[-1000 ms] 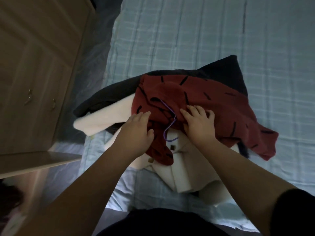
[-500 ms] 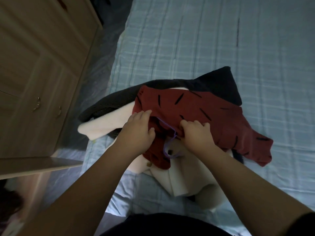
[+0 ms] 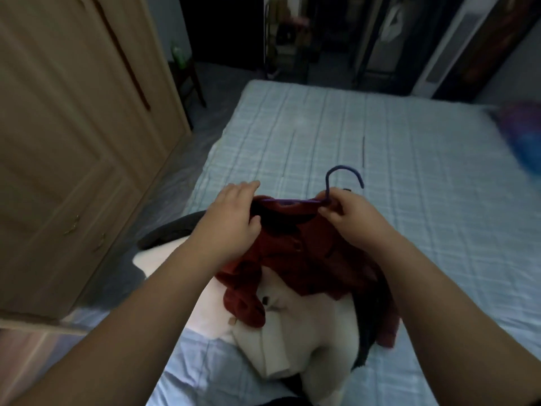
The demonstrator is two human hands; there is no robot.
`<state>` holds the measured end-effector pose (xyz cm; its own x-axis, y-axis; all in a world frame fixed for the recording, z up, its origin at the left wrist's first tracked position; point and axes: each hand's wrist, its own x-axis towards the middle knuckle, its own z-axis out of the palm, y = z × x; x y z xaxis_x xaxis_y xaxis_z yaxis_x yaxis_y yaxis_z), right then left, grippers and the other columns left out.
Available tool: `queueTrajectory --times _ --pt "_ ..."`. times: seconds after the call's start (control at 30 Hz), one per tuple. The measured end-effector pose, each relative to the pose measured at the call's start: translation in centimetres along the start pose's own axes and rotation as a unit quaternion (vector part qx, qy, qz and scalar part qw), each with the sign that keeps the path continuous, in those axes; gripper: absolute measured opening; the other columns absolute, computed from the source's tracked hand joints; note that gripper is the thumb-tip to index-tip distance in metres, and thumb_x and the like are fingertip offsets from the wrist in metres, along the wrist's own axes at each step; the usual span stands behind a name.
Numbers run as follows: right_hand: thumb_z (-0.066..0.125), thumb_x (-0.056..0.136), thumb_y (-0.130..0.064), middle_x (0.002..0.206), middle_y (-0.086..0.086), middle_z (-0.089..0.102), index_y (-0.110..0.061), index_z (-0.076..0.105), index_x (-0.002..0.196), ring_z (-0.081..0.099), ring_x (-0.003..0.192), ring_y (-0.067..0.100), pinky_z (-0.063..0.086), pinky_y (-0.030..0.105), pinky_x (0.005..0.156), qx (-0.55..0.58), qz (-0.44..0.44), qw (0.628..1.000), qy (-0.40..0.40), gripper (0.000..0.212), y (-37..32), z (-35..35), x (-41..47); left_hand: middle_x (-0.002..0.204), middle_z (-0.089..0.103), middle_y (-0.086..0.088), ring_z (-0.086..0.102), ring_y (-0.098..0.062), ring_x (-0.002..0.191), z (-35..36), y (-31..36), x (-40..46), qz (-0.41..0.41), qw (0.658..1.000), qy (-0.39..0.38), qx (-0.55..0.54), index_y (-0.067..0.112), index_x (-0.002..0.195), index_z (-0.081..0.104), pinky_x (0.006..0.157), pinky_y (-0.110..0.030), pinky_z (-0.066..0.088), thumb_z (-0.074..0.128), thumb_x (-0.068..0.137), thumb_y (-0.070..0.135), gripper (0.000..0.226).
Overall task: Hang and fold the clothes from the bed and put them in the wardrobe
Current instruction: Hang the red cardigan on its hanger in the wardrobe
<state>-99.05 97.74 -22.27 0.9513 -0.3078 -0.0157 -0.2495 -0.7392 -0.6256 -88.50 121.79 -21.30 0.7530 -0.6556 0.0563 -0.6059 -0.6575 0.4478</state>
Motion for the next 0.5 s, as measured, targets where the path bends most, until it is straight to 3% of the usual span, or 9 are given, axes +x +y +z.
queueTrajectory --times 0.1,0.23,0.4,0.5 --pt "0.069 0.091 -0.018 0.085 -0.011 0.069 -0.040 0.065 0.092 0.061 0.078 -0.003 0.046 0.024 0.074 0.022 -0.026 0.999 0.004 0.022 -2.4 -4.7 -0.9 0.159 0.031 -0.006 0.019 -0.028 0.150 -3.3 2.3 0.7 0.021 0.999 0.027 0.006 0.019 0.155 0.026 0.123 -0.040 0.019 0.059 0.093 0.024 0.070" --pt "0.067 0.094 -0.021 0.080 -0.011 0.067 -0.031 0.070 0.098 0.059 0.072 -0.010 0.040 0.008 0.064 0.015 -0.033 0.999 0.036 0.011 -5.6 -9.4 -1.6 0.160 0.032 -0.005 0.019 -0.027 0.150 -7.3 4.4 2.3 0.059 0.998 0.018 0.026 0.022 0.155 0.026 0.122 -0.038 0.019 0.058 0.095 0.027 0.069" --pt "0.064 0.096 -0.022 0.090 -0.006 0.071 -0.030 0.071 0.103 0.066 0.087 0.009 0.054 0.032 0.081 0.024 -0.037 0.993 0.113 0.012 -9.9 -14.0 -3.0 0.156 0.039 -0.001 0.032 -0.019 0.144 -11.4 7.1 3.0 0.131 0.991 0.020 0.028 0.026 0.154 0.029 0.117 -0.032 0.026 0.056 0.096 0.034 0.065" --pt "0.066 0.095 -0.022 0.090 -0.007 0.069 -0.026 0.070 0.102 0.064 0.089 0.013 0.050 0.035 0.083 -0.023 -0.058 0.983 0.171 0.010 -12.9 -16.1 -4.1 0.157 0.037 0.001 0.031 -0.019 0.144 -14.4 8.3 3.0 0.165 0.984 0.060 0.029 0.027 0.155 0.027 0.117 -0.033 0.027 0.054 0.098 0.035 0.064"
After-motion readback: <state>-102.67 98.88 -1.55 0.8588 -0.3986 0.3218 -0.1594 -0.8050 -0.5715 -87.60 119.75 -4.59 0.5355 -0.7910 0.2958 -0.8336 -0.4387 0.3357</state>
